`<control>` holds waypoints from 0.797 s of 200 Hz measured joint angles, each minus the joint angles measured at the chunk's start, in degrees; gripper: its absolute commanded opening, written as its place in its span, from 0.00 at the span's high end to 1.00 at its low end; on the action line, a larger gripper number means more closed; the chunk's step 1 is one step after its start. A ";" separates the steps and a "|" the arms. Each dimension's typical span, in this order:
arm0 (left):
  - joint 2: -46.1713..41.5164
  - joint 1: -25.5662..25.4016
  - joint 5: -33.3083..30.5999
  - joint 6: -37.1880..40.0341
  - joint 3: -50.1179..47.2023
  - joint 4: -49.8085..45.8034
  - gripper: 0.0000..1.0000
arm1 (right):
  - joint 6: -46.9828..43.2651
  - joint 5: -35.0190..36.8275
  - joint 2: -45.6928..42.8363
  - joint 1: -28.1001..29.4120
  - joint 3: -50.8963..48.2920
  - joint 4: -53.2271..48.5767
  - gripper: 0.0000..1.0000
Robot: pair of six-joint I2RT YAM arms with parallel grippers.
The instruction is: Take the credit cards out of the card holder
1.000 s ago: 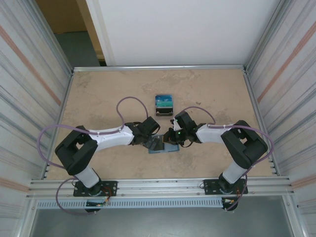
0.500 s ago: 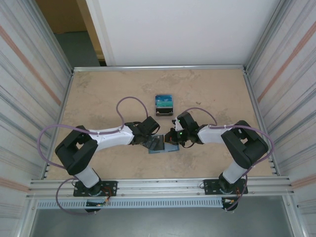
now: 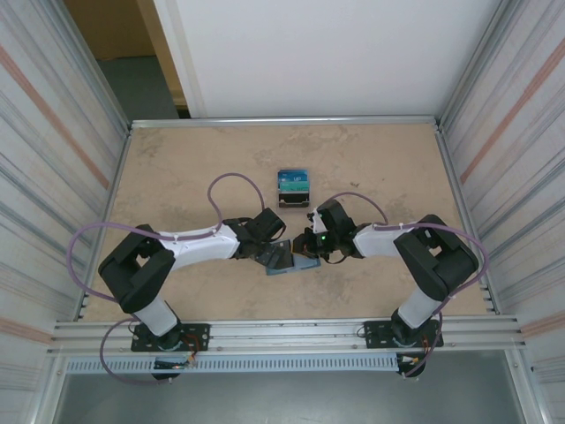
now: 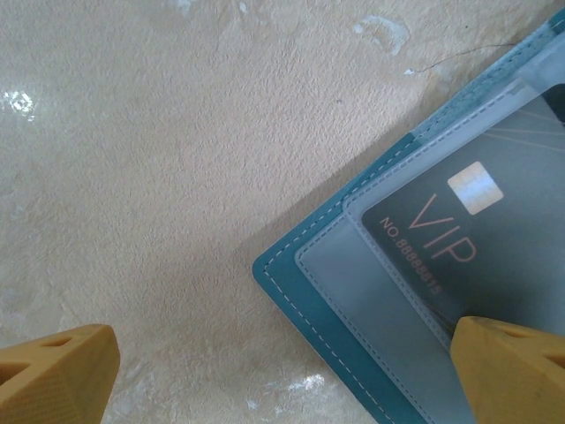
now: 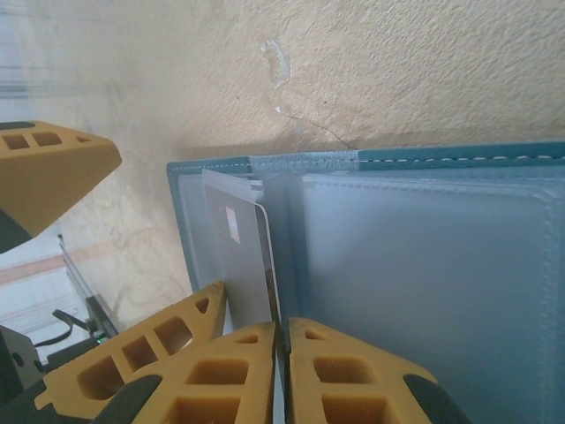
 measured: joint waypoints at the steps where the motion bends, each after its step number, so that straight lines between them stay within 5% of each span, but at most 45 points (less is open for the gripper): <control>1: 0.00 0.02 0.00 0.00 0.00 0.00 0.03 | 0.00 0.00 0.02 0.00 0.00 0.00 0.90; 79: 0.07 0.02 -0.04 0.00 0.00 -0.22 0.03 | 0.85 -0.37 0.79 -0.02 -0.20 2.25 1.00; 159: 0.07 0.02 -0.07 0.02 -0.02 -0.17 0.03 | -0.50 1.95 -1.40 -0.15 -0.37 -1.77 1.00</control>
